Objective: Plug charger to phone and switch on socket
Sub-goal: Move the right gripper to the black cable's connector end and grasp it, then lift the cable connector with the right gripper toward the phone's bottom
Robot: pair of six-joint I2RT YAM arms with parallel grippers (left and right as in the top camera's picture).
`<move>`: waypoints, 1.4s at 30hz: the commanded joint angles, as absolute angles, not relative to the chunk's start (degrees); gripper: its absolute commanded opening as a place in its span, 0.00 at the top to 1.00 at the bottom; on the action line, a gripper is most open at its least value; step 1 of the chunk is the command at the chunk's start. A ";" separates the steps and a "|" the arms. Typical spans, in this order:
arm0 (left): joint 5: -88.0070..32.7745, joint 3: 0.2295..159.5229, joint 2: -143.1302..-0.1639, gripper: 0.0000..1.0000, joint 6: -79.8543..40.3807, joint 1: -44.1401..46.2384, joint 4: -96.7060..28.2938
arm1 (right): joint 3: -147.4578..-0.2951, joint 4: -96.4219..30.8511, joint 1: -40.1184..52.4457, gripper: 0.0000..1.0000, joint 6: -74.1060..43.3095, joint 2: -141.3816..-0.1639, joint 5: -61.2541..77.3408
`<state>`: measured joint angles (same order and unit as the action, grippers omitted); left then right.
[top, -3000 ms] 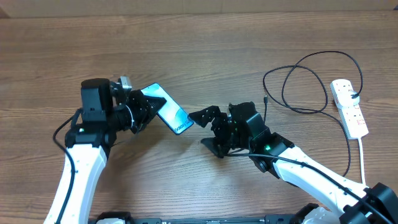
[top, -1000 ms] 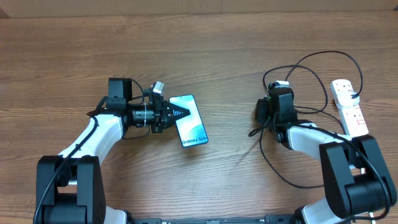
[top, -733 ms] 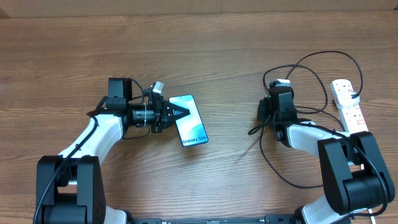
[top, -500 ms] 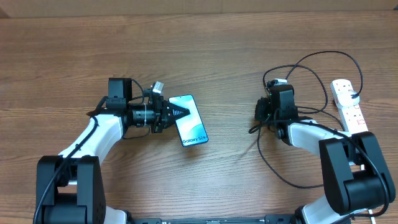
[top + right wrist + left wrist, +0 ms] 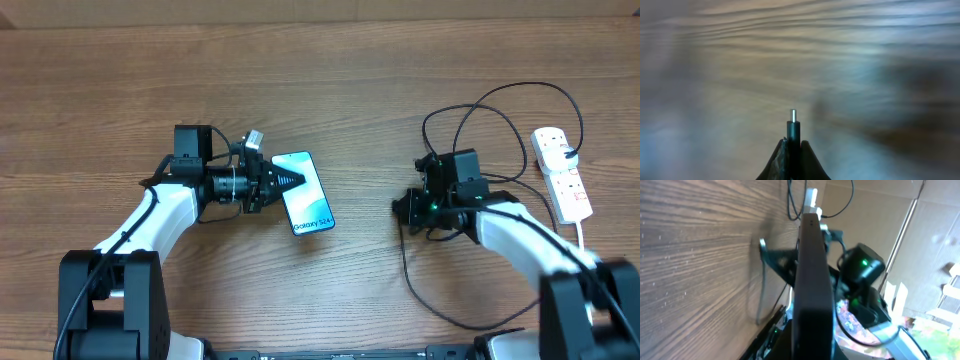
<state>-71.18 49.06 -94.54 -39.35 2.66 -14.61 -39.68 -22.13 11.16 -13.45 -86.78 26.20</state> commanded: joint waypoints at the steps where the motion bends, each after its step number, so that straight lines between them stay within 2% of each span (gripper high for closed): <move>1: -74.46 49.98 -94.61 0.96 -37.41 3.03 -12.67 | -39.83 -24.58 11.51 0.96 -13.41 -79.48 39.59; 6: -76.58 49.98 -94.61 0.96 -38.24 3.03 -5.56 | -39.83 -27.22 11.51 0.96 -13.43 -73.52 54.98; 10: -76.49 49.98 -94.61 0.96 -43.53 3.03 3.97 | -39.81 -26.94 11.51 0.96 -13.43 -72.49 65.60; 18: -72.23 49.98 -94.61 0.96 -66.43 3.03 36.40 | -38.61 -26.87 11.57 0.96 -13.43 -72.49 69.93; 20: -70.76 49.98 -94.61 0.96 -69.45 3.03 40.03 | -38.63 -25.89 11.62 0.96 -13.41 -72.49 71.18; 29: -67.94 49.98 -94.61 0.96 -74.11 3.03 41.21 | -38.61 -12.99 16.45 0.96 -15.35 -73.01 72.03; 36: -68.53 49.98 -94.61 0.96 -75.48 3.03 41.30 | -38.61 1.23 18.72 0.96 -29.89 -74.76 69.52; 42: -72.12 49.98 -94.61 0.96 -76.44 3.03 46.02 | -38.61 7.29 18.74 0.96 -36.45 -76.73 69.52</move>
<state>-69.14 49.15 -94.70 -75.02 2.66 43.86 -38.68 6.22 18.48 -30.68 -75.53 69.63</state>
